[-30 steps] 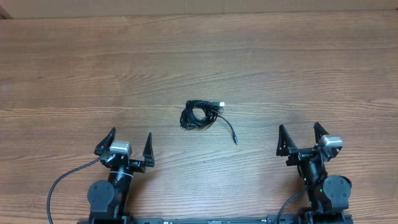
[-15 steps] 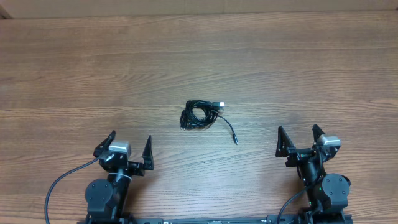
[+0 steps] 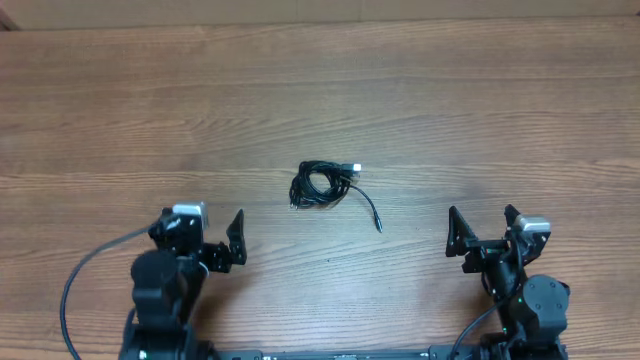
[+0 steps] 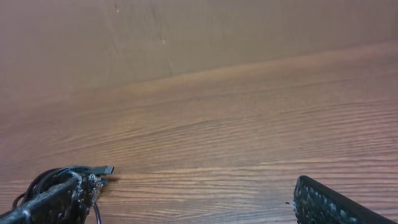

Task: Untangle cables
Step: 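Raise both arms and move the left gripper toward the black cable bundle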

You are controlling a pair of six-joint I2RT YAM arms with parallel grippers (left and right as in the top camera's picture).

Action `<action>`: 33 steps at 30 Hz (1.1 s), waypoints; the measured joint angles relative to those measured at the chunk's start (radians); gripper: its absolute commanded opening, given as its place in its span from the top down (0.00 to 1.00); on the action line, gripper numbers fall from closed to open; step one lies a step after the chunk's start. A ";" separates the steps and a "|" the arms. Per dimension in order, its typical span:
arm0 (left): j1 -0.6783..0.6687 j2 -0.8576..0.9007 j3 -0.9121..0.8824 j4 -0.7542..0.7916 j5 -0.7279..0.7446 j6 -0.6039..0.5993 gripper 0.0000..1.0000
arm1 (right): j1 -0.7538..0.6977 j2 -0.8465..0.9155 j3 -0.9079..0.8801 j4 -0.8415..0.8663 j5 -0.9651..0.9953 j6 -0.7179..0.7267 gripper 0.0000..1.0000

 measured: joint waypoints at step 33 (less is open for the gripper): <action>0.000 0.889 0.851 -0.769 0.122 -0.083 0.01 | 0.000 1.024 0.555 -0.327 -0.030 0.001 0.00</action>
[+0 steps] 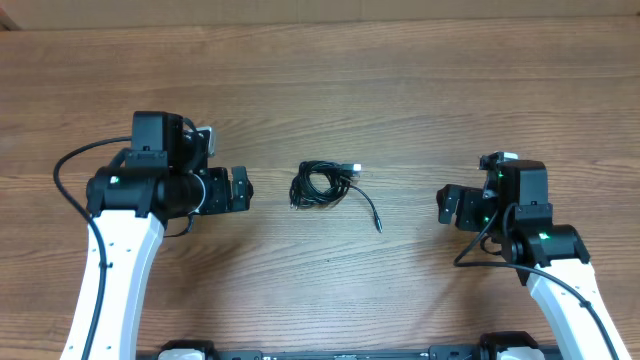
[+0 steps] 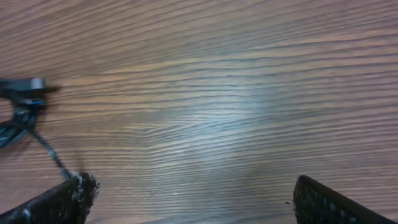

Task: Untangle cables
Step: 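Raise both arms and move the left gripper toward the black cable bundle, then lower the left gripper onto the cable bundle and grasp it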

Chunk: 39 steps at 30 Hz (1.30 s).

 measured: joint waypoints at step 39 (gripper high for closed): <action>-0.321 0.248 0.005 0.411 -0.159 -0.322 0.00 | 0.000 0.000 0.158 -0.175 -0.079 0.056 0.00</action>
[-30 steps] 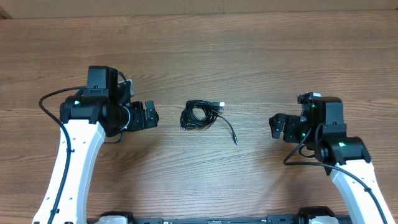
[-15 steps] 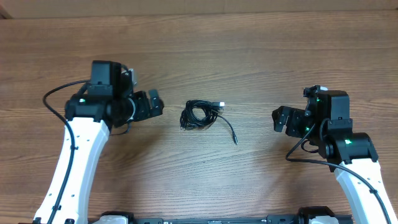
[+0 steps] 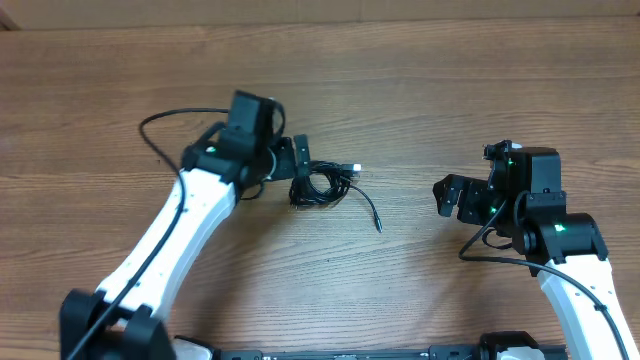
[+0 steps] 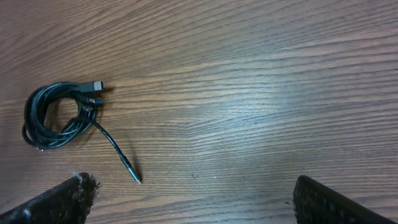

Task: Untangle cables
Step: 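Lower the left gripper onto the cable bundle and grasp it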

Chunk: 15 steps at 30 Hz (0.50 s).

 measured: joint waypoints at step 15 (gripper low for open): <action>-0.088 0.284 0.000 0.119 -0.059 -0.068 0.42 | 0.000 0.000 0.000 0.000 0.000 0.000 0.00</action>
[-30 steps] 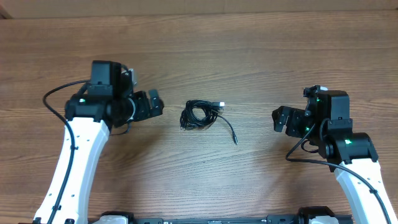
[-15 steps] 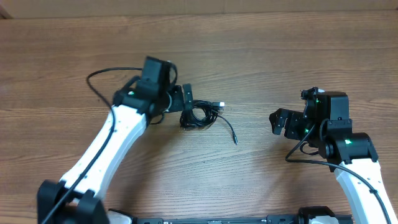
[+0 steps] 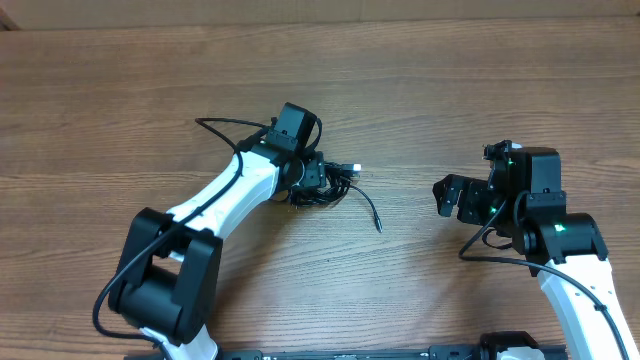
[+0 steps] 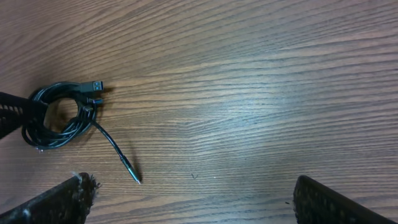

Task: Untangle cables
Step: 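Lower the left gripper onto the cable bundle and grasp it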

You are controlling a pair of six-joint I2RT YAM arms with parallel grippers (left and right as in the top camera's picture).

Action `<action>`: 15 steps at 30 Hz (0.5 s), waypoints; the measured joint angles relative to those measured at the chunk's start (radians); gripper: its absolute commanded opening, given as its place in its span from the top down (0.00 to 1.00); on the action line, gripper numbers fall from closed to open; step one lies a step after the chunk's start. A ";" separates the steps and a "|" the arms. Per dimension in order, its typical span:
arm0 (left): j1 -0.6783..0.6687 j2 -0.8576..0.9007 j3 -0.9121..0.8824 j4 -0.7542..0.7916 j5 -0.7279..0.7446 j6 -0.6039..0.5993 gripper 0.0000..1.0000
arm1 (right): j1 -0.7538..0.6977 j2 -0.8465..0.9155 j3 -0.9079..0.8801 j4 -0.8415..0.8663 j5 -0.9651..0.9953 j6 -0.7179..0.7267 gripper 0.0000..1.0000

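Observation:
A black cable (image 3: 325, 187) lies coiled in a tangled bundle mid-table, also seen as the coil (image 4: 56, 118) in the right wrist view. Its USB plug (image 4: 96, 84) sticks out to the right, and a loose end (image 4: 130, 174) trails toward the front. My left gripper (image 3: 312, 176) is down at the bundle's left side, jaws apparently parted, with one finger (image 4: 22, 111) reaching onto the coil's left rim. My right gripper (image 3: 447, 196) hovers open well to the right of the cable, its fingers (image 4: 62, 202) wide apart and nothing between them.
The wooden table (image 3: 450, 90) runs to a wall edge at the back. The left arm's own black cable (image 3: 215, 128) loops above the table behind the left arm.
My left gripper has moved right, from just left of the bundle onto its left side. The right arm and the cable have not moved.
Both arms first sat folded at the table's front edge with the bundle untouched in the middle. Then both were raised and extended, either side of the cable. The left gripper then stood close beside the bundle and is now on it, while the right has held still.

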 measured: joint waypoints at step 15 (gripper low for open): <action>0.000 0.032 0.000 -0.087 -0.022 -0.003 0.64 | 0.000 0.000 0.000 -0.008 0.000 0.000 0.00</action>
